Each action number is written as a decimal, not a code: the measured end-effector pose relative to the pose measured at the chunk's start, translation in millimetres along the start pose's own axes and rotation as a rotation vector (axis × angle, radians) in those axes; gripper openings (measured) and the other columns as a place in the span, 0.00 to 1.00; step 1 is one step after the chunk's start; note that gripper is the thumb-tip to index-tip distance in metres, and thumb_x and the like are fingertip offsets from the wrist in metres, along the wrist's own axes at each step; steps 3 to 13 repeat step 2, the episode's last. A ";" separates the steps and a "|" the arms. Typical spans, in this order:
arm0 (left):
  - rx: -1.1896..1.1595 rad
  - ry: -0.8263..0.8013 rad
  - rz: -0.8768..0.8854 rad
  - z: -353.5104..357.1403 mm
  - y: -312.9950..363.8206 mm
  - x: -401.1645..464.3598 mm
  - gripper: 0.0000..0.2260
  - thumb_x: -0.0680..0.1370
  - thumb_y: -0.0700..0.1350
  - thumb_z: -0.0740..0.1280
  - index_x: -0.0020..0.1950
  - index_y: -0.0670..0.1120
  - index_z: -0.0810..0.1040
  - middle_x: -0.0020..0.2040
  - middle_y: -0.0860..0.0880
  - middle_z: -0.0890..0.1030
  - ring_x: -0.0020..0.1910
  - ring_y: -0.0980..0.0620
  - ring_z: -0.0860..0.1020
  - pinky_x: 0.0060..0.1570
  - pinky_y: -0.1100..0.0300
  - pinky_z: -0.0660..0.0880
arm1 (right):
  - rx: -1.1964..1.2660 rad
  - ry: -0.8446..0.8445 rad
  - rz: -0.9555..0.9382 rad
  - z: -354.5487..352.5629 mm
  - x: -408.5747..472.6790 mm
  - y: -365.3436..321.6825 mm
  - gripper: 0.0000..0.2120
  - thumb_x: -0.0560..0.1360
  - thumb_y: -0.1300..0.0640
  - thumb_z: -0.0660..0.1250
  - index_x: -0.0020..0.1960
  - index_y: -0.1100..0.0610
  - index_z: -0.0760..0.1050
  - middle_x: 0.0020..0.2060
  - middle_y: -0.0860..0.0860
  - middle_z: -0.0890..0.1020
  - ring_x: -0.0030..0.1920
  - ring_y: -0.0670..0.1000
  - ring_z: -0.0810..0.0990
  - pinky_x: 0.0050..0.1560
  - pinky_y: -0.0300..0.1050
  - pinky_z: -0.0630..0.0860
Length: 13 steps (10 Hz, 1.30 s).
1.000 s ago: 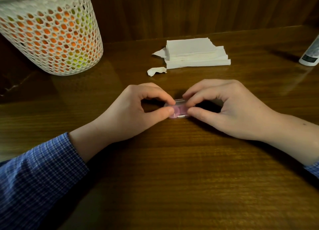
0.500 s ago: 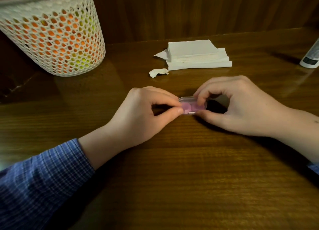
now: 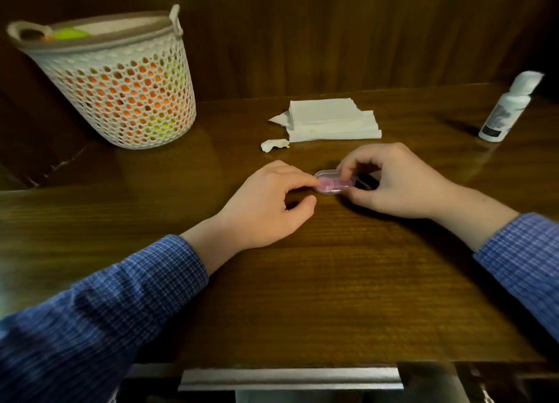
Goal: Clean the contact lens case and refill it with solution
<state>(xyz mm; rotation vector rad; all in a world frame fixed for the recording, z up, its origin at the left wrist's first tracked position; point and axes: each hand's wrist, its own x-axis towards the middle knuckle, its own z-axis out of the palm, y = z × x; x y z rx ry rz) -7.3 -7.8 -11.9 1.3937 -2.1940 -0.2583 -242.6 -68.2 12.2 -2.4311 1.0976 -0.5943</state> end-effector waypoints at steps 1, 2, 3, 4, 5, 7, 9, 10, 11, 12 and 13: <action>0.063 -0.001 -0.018 -1.0 4.6 -1.1 0.16 0.81 0.51 0.65 0.69 0.54 0.78 0.60 0.57 0.82 0.59 0.61 0.75 0.60 0.65 0.71 | 0.006 0.064 0.016 2.2 -4.3 0.9 0.09 0.68 0.40 0.69 0.44 0.43 0.80 0.55 0.42 0.83 0.55 0.40 0.80 0.60 0.46 0.78; 0.165 0.035 -0.040 -3.0 15.0 -8.2 0.16 0.81 0.53 0.63 0.69 0.55 0.78 0.53 0.58 0.81 0.49 0.61 0.77 0.50 0.67 0.74 | 0.086 0.230 0.078 3.9 -16.8 5.6 0.08 0.71 0.42 0.69 0.46 0.44 0.81 0.54 0.40 0.83 0.54 0.37 0.79 0.60 0.45 0.78; 0.165 0.035 -0.040 -3.0 15.0 -8.2 0.16 0.81 0.53 0.63 0.69 0.55 0.78 0.53 0.58 0.81 0.49 0.61 0.77 0.50 0.67 0.74 | 0.086 0.230 0.078 3.9 -16.8 5.6 0.08 0.71 0.42 0.69 0.46 0.44 0.81 0.54 0.40 0.83 0.54 0.37 0.79 0.60 0.45 0.78; 0.165 0.035 -0.040 -3.0 15.0 -8.2 0.16 0.81 0.53 0.63 0.69 0.55 0.78 0.53 0.58 0.81 0.49 0.61 0.77 0.50 0.67 0.74 | 0.086 0.230 0.078 3.9 -16.8 5.6 0.08 0.71 0.42 0.69 0.46 0.44 0.81 0.54 0.40 0.83 0.54 0.37 0.79 0.60 0.45 0.78; 0.165 0.035 -0.040 -3.0 15.0 -8.2 0.16 0.81 0.53 0.63 0.69 0.55 0.78 0.53 0.58 0.81 0.49 0.61 0.77 0.50 0.67 0.74 | 0.086 0.230 0.078 3.9 -16.8 5.6 0.08 0.71 0.42 0.69 0.46 0.44 0.81 0.54 0.40 0.83 0.54 0.37 0.79 0.60 0.45 0.78; 0.165 0.035 -0.040 -3.0 15.0 -8.2 0.16 0.81 0.53 0.63 0.69 0.55 0.78 0.53 0.58 0.81 0.49 0.61 0.77 0.50 0.67 0.74 | 0.086 0.230 0.078 3.9 -16.8 5.6 0.08 0.71 0.42 0.69 0.46 0.44 0.81 0.54 0.40 0.83 0.54 0.37 0.79 0.60 0.45 0.78; 0.165 0.035 -0.040 -3.0 15.0 -8.2 0.16 0.81 0.53 0.63 0.69 0.55 0.78 0.53 0.58 0.81 0.49 0.61 0.77 0.50 0.67 0.74 | 0.086 0.230 0.078 3.9 -16.8 5.6 0.08 0.71 0.42 0.69 0.46 0.44 0.81 0.54 0.40 0.83 0.54 0.37 0.79 0.60 0.45 0.78; 0.165 0.035 -0.040 -3.0 15.0 -8.2 0.16 0.81 0.53 0.63 0.69 0.55 0.78 0.53 0.58 0.81 0.49 0.61 0.77 0.50 0.67 0.74 | 0.086 0.230 0.078 3.9 -16.8 5.6 0.08 0.71 0.42 0.69 0.46 0.44 0.81 0.54 0.40 0.83 0.54 0.37 0.79 0.60 0.45 0.78; 0.165 0.035 -0.040 -3.0 15.0 -8.2 0.16 0.81 0.53 0.63 0.69 0.55 0.78 0.53 0.58 0.81 0.49 0.61 0.77 0.50 0.67 0.74 | 0.086 0.230 0.078 3.9 -16.8 5.6 0.08 0.71 0.42 0.69 0.46 0.44 0.81 0.54 0.40 0.83 0.54 0.37 0.79 0.60 0.45 0.78; 0.165 0.035 -0.040 -3.0 15.0 -8.2 0.16 0.81 0.53 0.63 0.69 0.55 0.78 0.53 0.58 0.81 0.49 0.61 0.77 0.50 0.67 0.74 | 0.086 0.230 0.078 3.9 -16.8 5.6 0.08 0.71 0.42 0.69 0.46 0.44 0.81 0.54 0.40 0.83 0.54 0.37 0.79 0.60 0.45 0.78; 0.165 0.035 -0.040 -3.0 15.0 -8.2 0.16 0.81 0.53 0.63 0.69 0.55 0.78 0.53 0.58 0.81 0.49 0.61 0.77 0.50 0.67 0.74 | 0.086 0.230 0.078 3.9 -16.8 5.6 0.08 0.71 0.42 0.69 0.46 0.44 0.81 0.54 0.40 0.83 0.54 0.37 0.79 0.60 0.45 0.78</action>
